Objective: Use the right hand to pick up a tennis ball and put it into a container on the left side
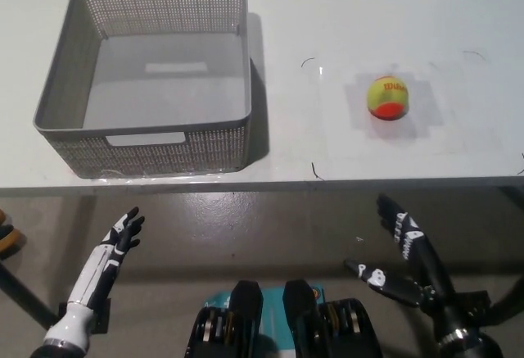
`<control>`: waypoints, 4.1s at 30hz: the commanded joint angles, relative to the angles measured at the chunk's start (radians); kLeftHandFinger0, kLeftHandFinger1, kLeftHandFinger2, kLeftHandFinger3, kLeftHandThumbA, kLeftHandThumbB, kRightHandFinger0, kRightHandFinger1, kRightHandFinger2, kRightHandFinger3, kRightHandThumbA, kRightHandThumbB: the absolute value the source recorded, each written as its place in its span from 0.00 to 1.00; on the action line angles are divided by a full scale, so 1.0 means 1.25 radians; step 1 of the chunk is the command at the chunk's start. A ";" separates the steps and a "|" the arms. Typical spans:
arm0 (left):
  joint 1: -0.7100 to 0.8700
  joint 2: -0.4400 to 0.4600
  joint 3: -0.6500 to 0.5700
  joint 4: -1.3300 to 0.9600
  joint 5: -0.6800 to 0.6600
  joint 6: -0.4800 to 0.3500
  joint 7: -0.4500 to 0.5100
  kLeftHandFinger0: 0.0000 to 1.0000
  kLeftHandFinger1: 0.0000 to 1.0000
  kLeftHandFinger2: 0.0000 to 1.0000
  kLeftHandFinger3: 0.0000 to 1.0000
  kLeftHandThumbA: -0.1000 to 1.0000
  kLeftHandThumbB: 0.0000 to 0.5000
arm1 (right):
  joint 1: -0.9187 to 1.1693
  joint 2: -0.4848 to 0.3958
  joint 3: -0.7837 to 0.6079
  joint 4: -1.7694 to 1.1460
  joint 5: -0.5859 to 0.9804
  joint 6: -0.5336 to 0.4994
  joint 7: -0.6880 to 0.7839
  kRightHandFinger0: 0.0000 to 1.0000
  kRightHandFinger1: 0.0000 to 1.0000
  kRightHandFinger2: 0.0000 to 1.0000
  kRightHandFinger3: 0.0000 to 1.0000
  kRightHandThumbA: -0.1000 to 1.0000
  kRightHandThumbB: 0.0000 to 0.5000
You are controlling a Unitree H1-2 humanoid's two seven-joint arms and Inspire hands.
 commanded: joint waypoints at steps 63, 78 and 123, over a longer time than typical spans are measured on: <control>0.029 0.012 -0.028 0.001 0.006 -0.103 -0.038 1.00 1.00 1.00 1.00 1.00 0.62 | -0.944 -0.168 0.224 0.669 -0.378 0.439 0.245 1.00 1.00 1.00 1.00 1.00 0.94; 0.033 0.012 -0.028 0.000 0.013 -0.099 -0.042 1.00 1.00 1.00 1.00 1.00 0.60 | -0.935 -0.147 0.239 0.773 -0.381 0.380 0.231 1.00 1.00 1.00 1.00 1.00 0.95; 0.027 0.013 -0.026 0.003 0.017 -0.096 -0.039 1.00 1.00 1.00 1.00 1.00 0.63 | -0.874 -0.095 0.122 0.862 -0.288 0.227 -0.167 0.02 0.09 0.28 0.28 0.00 0.40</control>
